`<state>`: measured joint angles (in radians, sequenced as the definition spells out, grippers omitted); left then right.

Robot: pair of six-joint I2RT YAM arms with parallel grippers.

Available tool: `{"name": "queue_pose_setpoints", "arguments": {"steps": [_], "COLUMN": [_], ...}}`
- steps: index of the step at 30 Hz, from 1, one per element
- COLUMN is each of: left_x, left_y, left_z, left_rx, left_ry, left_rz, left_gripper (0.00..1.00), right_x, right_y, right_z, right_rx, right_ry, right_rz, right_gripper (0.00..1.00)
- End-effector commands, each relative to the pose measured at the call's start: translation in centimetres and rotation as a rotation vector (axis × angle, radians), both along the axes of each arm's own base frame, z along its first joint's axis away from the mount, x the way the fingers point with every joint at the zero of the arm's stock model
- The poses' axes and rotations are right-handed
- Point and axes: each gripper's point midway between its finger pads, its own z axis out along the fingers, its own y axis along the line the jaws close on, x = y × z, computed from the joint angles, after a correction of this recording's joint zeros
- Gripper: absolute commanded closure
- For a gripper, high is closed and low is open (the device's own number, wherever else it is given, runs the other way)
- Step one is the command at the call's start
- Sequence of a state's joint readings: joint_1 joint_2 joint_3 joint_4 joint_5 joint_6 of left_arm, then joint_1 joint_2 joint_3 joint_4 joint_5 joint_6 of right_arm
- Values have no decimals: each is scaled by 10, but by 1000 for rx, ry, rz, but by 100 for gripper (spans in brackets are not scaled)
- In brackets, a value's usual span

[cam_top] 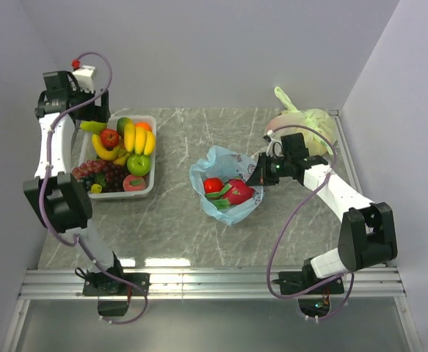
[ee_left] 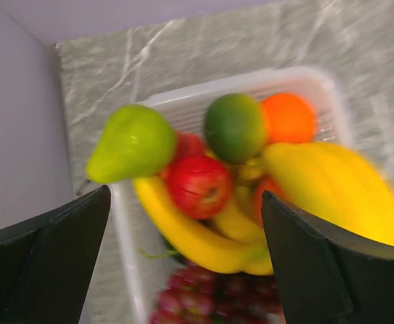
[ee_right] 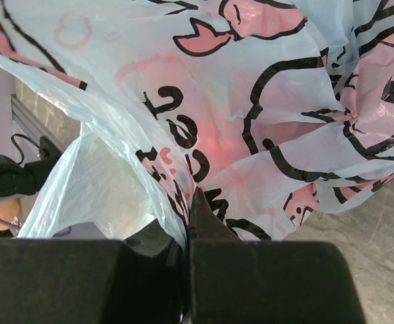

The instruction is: Place the fake fruits into the plastic bag and tie a complex knot

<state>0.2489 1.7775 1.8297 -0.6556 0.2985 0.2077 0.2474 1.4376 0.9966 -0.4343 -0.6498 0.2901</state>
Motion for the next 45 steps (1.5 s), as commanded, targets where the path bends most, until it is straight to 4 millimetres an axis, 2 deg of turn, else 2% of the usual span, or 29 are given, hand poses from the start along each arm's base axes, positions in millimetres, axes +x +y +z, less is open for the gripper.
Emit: {"name": "queue_pose_setpoints", "arguments": {"steps": [1,2,3,4,9,13,15,24,28,32,35,38,39,41,42,44,45], "left_x": [13,17,24,30,50,63,67,74,74,73,72,69,67,63,56,48,35], "left_y": [30,32,35,37,50,53,53,58,59,60,61,59,56,49,44,31,22], "left_z": [-5,-8,-24,-19,-50,-64,-67,-106,-113,-107,-91,-60,-39,-12,16,46,70], "left_rx": [268,292,302,331,370,367,354,331,310,297,294,288,281,266,254,224,215], "left_ry": [18,21,55,45,90,95,96,149,165,155,128,71,34,-23,-77,-145,-190], "left_rz": [-84,-99,-116,-139,-173,-181,-182,-156,-138,-124,-107,-90,-82,-86,-75,-99,-114], "left_gripper": [1,1,1,1,1,1,1,1,9,20,31,42,45,51,54,60,62], "right_x": [9,9,10,10,11,12,13,18,18,18,17,16,16,16,16,15,16], "right_y": [7,7,7,7,6,6,6,7,7,7,7,7,7,7,7,7,6], "right_z": [14,14,15,14,14,13,12,11,10,10,10,11,11,11,12,12,13], "right_rx": [14,15,16,14,9,8,4,0,-2,-3,0,1,1,3,4,3,1], "right_ry": [-62,-60,-60,-59,-59,-51,-52,-45,-44,-47,-43,-44,-47,-46,-49,-46,-49], "right_rz": [33,34,33,35,34,31,31,34,35,38,37,40,40,40,40,37,32], "right_gripper": [100,100,100,100,100,100,100,100,100,100,100,100,100,100,100,100,100]}}
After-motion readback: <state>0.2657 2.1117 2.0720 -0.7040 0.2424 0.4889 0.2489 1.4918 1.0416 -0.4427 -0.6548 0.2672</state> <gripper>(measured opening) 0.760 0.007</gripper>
